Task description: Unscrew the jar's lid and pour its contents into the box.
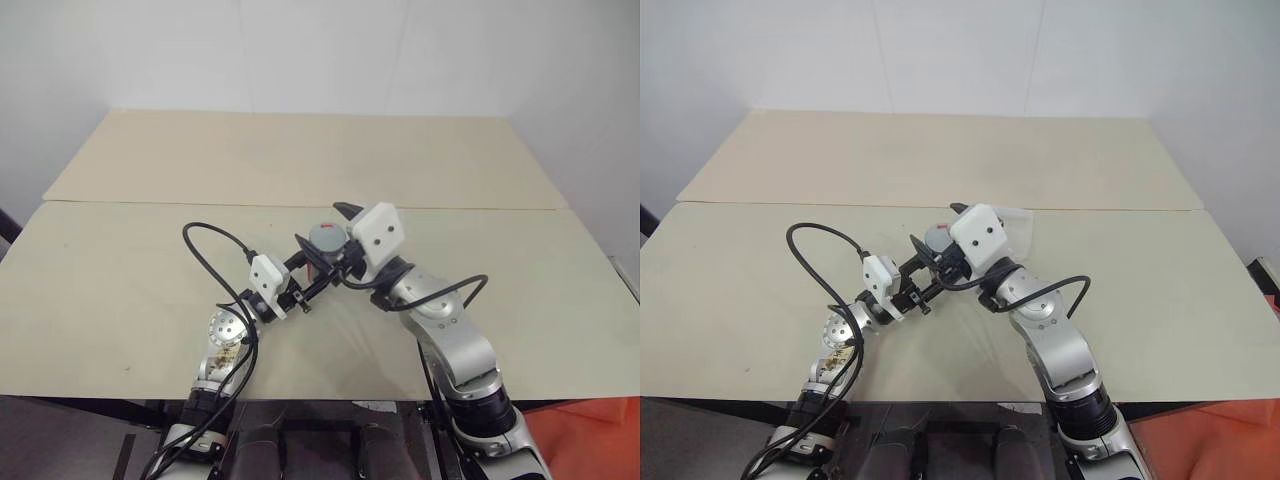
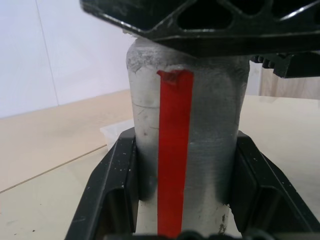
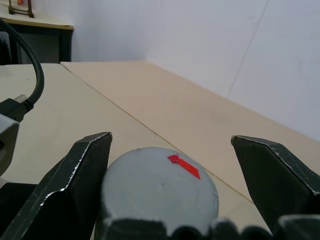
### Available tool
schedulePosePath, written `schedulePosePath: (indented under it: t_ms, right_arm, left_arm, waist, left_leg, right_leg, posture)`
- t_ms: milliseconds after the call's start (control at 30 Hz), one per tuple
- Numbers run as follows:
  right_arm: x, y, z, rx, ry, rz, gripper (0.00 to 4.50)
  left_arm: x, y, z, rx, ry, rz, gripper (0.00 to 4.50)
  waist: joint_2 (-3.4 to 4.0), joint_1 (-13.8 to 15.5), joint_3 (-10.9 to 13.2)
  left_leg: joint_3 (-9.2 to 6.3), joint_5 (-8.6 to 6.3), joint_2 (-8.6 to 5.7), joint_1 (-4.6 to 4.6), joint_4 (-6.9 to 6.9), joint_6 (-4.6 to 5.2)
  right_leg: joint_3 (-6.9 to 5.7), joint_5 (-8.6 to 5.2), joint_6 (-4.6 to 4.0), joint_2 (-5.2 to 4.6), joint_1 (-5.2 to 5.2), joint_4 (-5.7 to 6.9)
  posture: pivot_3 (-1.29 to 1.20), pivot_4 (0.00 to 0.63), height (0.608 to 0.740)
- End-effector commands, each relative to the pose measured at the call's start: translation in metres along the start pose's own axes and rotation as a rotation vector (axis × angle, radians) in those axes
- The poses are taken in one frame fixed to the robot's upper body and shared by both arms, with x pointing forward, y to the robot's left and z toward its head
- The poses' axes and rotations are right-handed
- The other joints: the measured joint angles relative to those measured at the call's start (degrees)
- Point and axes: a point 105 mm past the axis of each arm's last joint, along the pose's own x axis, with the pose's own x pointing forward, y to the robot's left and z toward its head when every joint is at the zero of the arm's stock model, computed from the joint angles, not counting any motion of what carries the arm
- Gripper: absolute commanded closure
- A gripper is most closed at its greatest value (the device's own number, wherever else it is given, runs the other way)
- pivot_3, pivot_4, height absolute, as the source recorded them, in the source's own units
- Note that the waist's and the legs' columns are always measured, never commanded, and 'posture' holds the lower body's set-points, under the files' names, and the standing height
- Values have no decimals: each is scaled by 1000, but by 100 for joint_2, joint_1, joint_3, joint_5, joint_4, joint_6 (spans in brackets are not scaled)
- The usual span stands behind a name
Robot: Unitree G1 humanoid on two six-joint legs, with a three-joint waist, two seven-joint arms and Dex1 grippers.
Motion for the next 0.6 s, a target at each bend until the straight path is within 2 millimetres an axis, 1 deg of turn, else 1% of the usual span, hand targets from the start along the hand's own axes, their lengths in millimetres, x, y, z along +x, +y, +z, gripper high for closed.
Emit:
schedulePosePath:
  t_ms: [33,267,600]
  right_arm:
    - [-5,-4,17,-21,-72,-21,44]
    - [-12,-4,13,-24,-57,-38,44]
    - [-20,-9,10,-45,-34,-62,44]
  left_arm:
    - [2,2,16,37,-68,0,2538]
    - [3,2,14,34,-68,-1,2538]
    - [5,6,10,24,-67,6,2538]
  waist:
    - [0,0,0]
    - [0,2,0]
    - [0,1,0]
  left_leg:
    - [0,0,0,0,0,0]
    - [0,0,0,0,0,0]
    - [0,0,0,0,0,0]
  right_leg:
    - [0,0,0,0,0,0]
    - [0,0,0,0,1,0]
    - [0,0,0,0,0,-1]
  posture:
    - [0,150,740]
    - [0,150,740]
    - [0,150,740]
